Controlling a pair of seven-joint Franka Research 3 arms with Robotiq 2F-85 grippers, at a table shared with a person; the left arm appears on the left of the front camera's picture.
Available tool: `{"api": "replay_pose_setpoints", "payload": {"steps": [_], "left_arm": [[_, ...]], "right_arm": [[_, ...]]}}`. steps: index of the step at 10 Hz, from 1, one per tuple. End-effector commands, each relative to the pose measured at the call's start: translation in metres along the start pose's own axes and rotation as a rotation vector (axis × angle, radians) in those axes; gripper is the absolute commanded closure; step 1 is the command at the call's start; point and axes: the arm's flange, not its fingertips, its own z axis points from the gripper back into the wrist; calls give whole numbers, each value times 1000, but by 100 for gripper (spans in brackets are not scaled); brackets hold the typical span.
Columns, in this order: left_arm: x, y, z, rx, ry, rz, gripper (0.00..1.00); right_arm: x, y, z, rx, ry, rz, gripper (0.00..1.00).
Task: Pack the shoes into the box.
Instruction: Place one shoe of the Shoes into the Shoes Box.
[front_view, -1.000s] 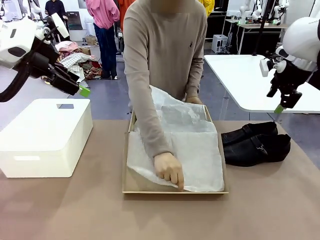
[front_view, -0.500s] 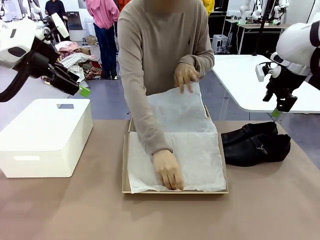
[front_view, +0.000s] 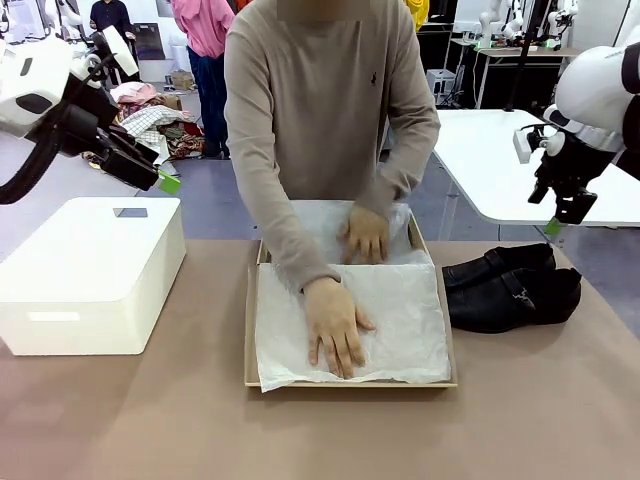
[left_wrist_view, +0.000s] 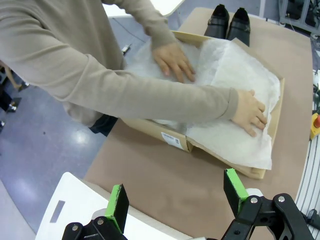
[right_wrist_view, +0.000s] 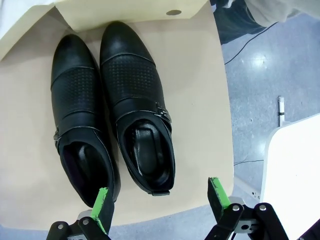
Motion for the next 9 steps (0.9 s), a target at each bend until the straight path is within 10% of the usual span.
{"api": "replay_pose_setpoints", "payload": {"steps": [1, 9], "left_arm": [[-1, 1, 0, -16, -14, -8, 0], [-1, 1, 0, -16, -14, -8, 0]], "right_arm": [[-3, -16, -8, -5, -26, -24, 0], [-20, -49, -50, -35, -76, -10, 0]]}}
